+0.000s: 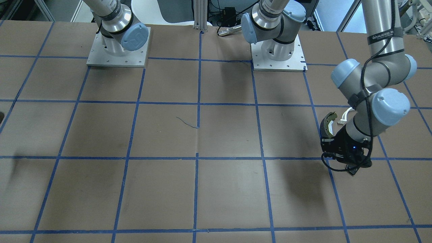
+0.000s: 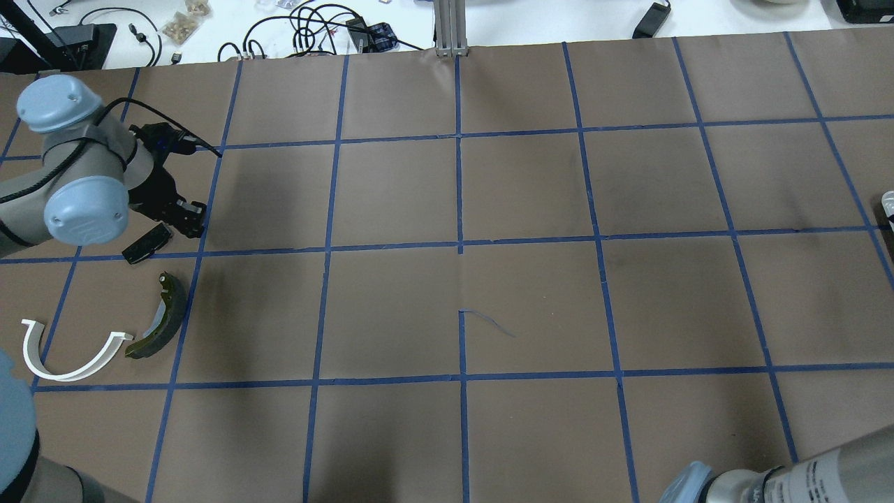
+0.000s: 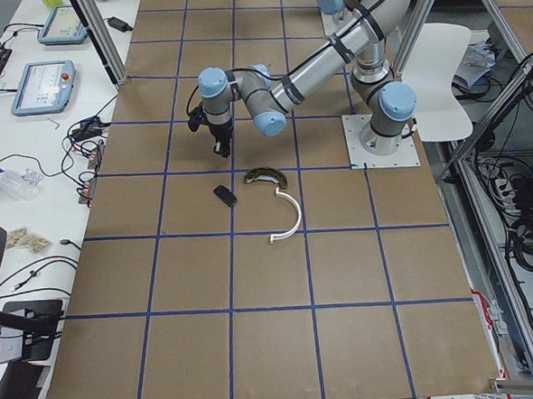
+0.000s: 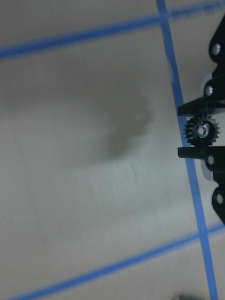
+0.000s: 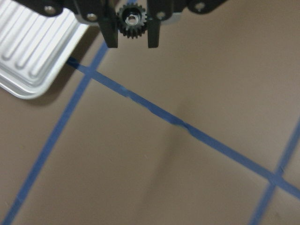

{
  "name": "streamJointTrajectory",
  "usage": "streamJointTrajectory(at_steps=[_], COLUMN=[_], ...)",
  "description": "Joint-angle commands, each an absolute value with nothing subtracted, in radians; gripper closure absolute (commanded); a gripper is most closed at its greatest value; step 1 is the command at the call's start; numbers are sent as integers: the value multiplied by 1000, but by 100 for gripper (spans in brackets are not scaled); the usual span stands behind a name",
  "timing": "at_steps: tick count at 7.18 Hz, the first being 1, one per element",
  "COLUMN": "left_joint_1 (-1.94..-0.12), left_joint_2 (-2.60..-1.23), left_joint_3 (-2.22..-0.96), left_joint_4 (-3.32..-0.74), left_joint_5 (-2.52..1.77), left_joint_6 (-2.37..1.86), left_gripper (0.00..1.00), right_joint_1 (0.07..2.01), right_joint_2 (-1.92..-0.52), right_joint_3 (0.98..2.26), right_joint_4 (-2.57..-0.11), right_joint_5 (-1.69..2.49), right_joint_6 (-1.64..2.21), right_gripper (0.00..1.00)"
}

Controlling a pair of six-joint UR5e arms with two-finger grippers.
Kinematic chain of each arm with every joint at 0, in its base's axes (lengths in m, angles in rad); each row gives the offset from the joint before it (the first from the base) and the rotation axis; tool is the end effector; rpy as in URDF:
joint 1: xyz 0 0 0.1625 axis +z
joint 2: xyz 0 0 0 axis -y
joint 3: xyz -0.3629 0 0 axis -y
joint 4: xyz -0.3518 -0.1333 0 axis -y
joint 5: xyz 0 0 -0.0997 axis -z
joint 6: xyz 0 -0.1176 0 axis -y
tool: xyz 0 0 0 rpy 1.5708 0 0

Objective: Place bearing gear from tray to pile

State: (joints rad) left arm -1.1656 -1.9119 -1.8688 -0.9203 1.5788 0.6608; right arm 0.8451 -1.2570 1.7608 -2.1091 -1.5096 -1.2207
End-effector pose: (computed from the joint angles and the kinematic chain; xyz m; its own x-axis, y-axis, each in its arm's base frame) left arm 0.0773 -0.5161 0.1782 -0.9674 0.2527 -0.0133 0.2528 0.9675 -0.0041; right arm -0.2425 -0.4851 0.2240 -0.8796 -0.4756 0.0114 -0.4752 0.8772 -0.0692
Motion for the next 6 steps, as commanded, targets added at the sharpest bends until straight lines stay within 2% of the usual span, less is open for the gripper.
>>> streamJointTrajectory(at_steps=[1,2,3,6], left_joint_1=[-1120,-1114,-1114,-1159], left_joint_2=[-1925,-1925,-1918,-1821], left_joint_3=[-1900,-1907,-1899,-1875], left_joint_4=[-878,-877,-877,-966], left_joint_5=[1566,1565,1560,1565], left_joint_6=[695,692,684,675], left_gripper=[91,57,1,0], right_joint_1=[1131,1273,1434,1812], right_joint_2=[-1342,-1362,-1359,-1220], right_joint_3=[1866,1915,1924,1907], right_joint_4=[-2101,-2115,-2170,-2368], right_joint_5=[-1511,-1506,-1505,-1503], right_joint_6=[-737,-492,-274,400], right_gripper=[92,92,92,91])
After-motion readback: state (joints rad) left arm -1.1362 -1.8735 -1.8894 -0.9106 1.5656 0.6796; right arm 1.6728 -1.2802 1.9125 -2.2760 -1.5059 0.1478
